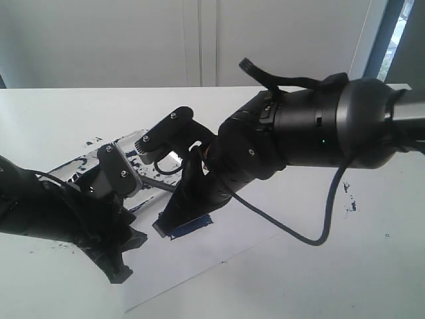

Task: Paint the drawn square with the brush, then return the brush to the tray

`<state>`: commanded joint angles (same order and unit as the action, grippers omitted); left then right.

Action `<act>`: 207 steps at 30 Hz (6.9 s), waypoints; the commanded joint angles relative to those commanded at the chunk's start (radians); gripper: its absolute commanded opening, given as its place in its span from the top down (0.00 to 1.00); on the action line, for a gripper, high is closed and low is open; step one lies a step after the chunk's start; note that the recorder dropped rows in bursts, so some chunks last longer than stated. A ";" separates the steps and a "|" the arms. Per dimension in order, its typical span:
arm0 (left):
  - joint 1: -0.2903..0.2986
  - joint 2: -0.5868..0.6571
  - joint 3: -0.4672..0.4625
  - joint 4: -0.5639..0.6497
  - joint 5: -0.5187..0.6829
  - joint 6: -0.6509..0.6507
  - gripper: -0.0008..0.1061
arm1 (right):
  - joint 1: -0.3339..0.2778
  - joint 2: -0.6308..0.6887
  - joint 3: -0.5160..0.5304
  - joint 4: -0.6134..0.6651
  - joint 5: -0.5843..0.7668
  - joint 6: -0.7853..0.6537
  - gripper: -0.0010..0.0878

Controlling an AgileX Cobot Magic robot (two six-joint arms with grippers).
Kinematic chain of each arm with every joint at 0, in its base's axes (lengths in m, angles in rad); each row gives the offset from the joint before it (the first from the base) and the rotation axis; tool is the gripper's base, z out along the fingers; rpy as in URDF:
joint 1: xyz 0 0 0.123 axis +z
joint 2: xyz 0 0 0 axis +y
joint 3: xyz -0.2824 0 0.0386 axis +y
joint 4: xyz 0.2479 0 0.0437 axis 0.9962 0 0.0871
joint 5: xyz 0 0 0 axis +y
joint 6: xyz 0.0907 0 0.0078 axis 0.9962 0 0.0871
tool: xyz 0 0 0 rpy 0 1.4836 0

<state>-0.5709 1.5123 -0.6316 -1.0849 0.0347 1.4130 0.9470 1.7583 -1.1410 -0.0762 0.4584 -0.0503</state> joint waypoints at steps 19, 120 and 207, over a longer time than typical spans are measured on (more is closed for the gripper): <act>0.000 -0.093 0.097 -0.058 -0.058 -0.004 0.58 | 0.000 0.083 -0.069 0.195 0.047 -0.200 0.98; 0.126 -1.138 0.374 -0.660 -0.172 0.471 0.99 | -0.137 -1.581 0.935 -0.453 -0.213 0.351 0.99; 0.489 -1.512 0.632 -0.660 0.069 0.467 0.99 | -0.656 -1.758 1.141 -0.451 -0.235 0.367 0.99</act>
<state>-0.0815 0.0000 0.0000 -1.7444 0.1035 1.8795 0.2909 0.0000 0.0000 -0.5272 0.2232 0.3163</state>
